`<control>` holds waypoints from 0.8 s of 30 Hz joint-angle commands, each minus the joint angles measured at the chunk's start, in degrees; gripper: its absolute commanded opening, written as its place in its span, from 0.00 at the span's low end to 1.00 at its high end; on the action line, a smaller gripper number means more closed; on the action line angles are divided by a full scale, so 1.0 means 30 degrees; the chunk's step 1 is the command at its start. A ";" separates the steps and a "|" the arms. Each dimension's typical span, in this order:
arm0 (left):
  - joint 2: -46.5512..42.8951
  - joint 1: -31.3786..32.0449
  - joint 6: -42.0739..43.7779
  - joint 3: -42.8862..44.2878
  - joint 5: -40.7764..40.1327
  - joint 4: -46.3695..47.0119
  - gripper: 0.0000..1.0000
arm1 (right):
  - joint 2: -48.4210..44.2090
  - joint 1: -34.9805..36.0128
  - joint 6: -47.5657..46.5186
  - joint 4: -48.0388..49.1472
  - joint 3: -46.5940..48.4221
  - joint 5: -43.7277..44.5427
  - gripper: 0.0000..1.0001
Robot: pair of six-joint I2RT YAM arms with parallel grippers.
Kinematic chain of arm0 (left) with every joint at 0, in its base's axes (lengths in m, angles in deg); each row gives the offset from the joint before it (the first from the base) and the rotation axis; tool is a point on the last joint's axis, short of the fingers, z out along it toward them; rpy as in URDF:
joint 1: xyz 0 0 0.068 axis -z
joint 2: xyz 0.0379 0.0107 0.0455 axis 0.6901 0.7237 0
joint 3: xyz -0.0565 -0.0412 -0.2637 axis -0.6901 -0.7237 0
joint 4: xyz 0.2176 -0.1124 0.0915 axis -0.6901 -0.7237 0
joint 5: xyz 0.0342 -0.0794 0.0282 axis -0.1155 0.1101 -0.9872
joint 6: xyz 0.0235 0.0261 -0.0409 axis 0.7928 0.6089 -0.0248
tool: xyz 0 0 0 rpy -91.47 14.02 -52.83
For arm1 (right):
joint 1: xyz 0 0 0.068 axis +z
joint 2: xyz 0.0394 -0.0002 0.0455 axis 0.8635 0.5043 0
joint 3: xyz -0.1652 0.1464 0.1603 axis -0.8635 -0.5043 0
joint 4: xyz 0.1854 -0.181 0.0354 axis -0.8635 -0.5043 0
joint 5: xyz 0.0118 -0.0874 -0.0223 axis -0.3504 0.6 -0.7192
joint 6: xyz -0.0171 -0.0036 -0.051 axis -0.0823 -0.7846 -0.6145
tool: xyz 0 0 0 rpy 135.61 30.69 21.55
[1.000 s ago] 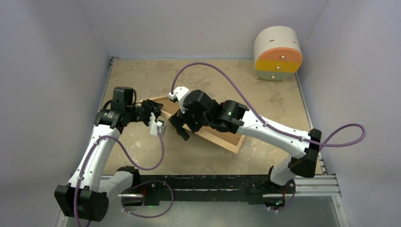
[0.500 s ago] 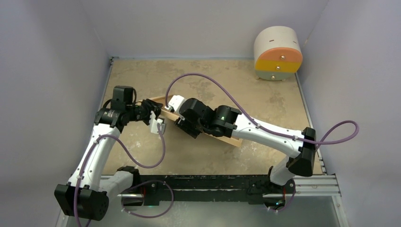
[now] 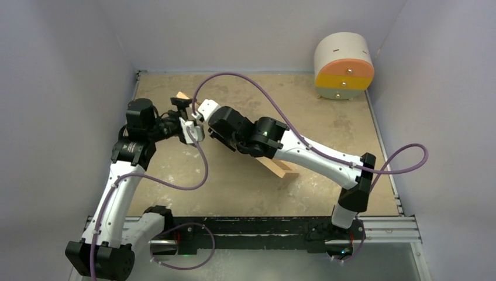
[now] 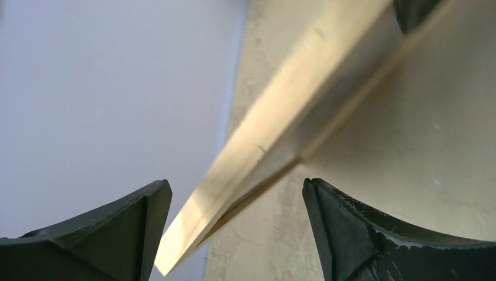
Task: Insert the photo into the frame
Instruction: Turn over the photo frame at the center of the board.
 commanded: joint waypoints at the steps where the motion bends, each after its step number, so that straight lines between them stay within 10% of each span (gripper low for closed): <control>1: -0.0851 -0.0919 -0.8444 0.0289 -0.0178 0.6060 0.90 | 0.1371 0.0141 0.1369 -0.0190 0.4706 -0.0016 0.06; 9: 0.2383 -0.5612 -1.7861 0.4439 -0.2283 0.5655 0.93 | 0.5181 -0.5182 0.7072 -0.2434 1.1925 -0.7573 0.06; 24: 0.6005 -0.7579 -1.2969 0.4924 -0.0161 -0.1784 0.96 | -0.1379 -1.4002 1.2805 0.8397 -0.6906 -1.4803 0.00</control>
